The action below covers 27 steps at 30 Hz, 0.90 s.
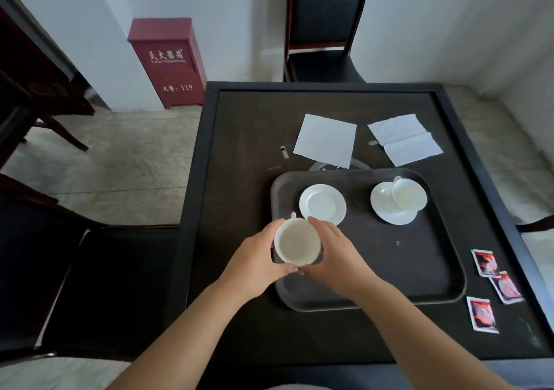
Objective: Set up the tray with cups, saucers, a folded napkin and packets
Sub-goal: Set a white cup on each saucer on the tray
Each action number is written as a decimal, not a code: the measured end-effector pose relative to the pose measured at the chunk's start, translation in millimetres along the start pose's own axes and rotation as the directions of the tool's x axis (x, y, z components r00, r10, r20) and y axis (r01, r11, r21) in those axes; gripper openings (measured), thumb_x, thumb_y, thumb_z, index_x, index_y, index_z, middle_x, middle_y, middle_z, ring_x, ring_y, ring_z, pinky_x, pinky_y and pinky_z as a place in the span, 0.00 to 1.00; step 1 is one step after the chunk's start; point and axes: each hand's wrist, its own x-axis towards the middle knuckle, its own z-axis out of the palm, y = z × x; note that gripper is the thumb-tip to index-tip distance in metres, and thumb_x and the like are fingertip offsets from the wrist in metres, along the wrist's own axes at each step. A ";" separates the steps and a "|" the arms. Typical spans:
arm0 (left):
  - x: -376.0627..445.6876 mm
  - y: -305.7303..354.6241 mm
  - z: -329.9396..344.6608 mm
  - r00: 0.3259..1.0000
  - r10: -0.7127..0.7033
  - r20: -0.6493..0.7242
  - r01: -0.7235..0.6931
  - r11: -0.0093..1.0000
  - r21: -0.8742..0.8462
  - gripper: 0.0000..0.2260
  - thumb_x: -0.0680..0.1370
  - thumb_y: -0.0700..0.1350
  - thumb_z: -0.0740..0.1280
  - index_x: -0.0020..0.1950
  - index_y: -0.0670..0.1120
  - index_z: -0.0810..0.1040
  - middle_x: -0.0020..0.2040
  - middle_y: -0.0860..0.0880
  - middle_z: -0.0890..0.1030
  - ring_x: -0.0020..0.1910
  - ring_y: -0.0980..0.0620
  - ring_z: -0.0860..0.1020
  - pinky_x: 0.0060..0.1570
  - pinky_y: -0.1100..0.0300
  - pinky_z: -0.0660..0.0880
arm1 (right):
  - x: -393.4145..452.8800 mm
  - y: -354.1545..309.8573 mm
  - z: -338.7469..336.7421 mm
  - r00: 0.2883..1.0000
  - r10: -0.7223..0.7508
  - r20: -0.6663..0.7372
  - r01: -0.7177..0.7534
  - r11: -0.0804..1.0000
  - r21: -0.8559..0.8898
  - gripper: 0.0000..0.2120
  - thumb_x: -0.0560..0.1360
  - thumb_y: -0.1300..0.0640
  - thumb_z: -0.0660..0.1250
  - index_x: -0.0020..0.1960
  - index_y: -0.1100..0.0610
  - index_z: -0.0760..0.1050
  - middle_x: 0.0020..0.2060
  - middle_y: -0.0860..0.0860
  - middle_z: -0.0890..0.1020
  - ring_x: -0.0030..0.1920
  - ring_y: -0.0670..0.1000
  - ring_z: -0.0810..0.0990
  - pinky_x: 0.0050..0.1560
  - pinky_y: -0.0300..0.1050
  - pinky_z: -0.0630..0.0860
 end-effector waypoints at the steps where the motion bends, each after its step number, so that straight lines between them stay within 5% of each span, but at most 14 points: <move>1: 0.7 7.3 6.1 1.000 0.001 0.000 -0.001 1.000 0.010 0.40 0.67 0.53 0.79 0.73 0.62 0.61 0.66 0.61 0.74 0.64 0.58 0.73 0.63 0.56 0.73 | -3.5 6.0 -6.4 1.000 -0.001 0.003 0.001 1.000 -0.009 0.43 0.61 0.47 0.81 0.70 0.49 0.64 0.59 0.39 0.68 0.61 0.44 0.70 0.54 0.36 0.65; 5: 2.9 33.5 30.8 1.000 -0.013 -0.014 0.014 1.000 0.015 0.39 0.67 0.54 0.79 0.71 0.65 0.61 0.65 0.61 0.75 0.63 0.58 0.74 0.61 0.57 0.73 | -15.4 29.9 -32.2 1.000 0.004 0.029 -0.002 0.998 -0.067 0.48 0.62 0.45 0.80 0.75 0.52 0.60 0.68 0.48 0.69 0.65 0.48 0.69 0.58 0.39 0.65; 12: 7.3 70.4 71.9 0.994 -0.094 -0.064 0.097 0.994 0.055 0.40 0.67 0.55 0.79 0.73 0.63 0.60 0.68 0.60 0.74 0.65 0.56 0.73 0.64 0.52 0.74 | -28.4 66.1 -67.0 0.997 -0.024 0.074 0.028 0.998 -0.057 0.49 0.61 0.44 0.80 0.75 0.49 0.60 0.68 0.45 0.69 0.65 0.46 0.69 0.63 0.45 0.71; 23: 22.7 83.3 103.8 0.979 -0.189 -0.083 0.189 0.982 0.001 0.41 0.68 0.54 0.79 0.73 0.64 0.60 0.68 0.61 0.73 0.65 0.58 0.73 0.64 0.54 0.73 | -17.8 101.2 -83.9 0.988 -0.100 0.121 0.099 0.995 0.011 0.44 0.60 0.45 0.80 0.70 0.40 0.61 0.59 0.35 0.66 0.55 0.35 0.68 0.51 0.30 0.64; 27: 41.2 75.7 103.7 0.980 -0.190 -0.058 0.191 0.981 0.019 0.41 0.68 0.54 0.79 0.73 0.65 0.58 0.69 0.60 0.72 0.65 0.58 0.73 0.63 0.57 0.71 | -3.7 109.0 -79.3 0.991 -0.067 0.115 0.066 0.998 0.010 0.44 0.61 0.45 0.80 0.71 0.40 0.61 0.62 0.38 0.69 0.55 0.35 0.68 0.51 0.28 0.63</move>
